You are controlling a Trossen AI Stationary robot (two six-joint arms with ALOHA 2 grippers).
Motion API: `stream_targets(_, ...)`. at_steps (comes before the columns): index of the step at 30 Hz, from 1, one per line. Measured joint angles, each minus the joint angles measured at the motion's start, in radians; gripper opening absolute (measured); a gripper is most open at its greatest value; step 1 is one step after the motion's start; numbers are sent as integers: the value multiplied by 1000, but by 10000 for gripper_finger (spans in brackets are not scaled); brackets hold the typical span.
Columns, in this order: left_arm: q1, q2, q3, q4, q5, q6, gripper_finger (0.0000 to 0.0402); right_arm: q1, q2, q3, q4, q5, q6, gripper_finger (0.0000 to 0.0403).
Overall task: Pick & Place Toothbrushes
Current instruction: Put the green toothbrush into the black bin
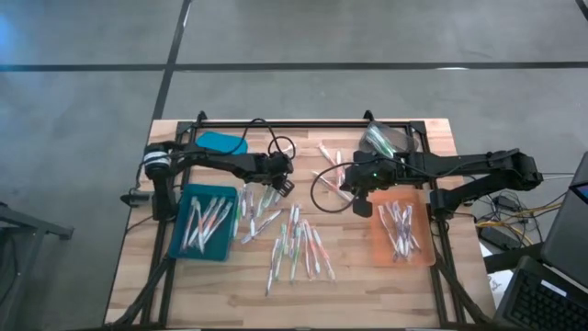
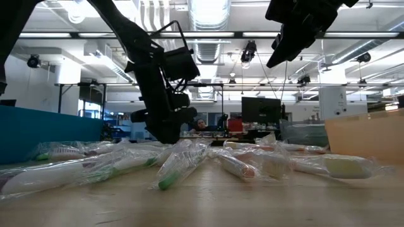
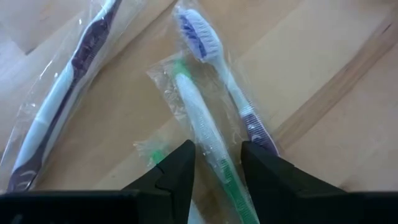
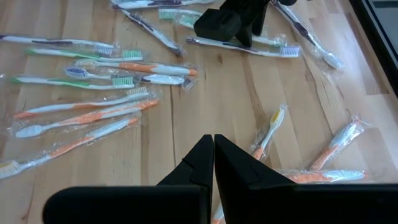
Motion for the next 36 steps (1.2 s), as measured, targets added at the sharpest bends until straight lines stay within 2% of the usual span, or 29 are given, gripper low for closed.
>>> stream_targets(5,0,0,0,1,1,-5,126,0,0,0,0,0,0,8)
stream_targets(18,0,-2,18,-29,39,-30,43,0,0,0,0,0,-3,8)
stream_targets(36,-12,-3,163,-135,71,85,36,0,0,-2,-51,0,23,8)
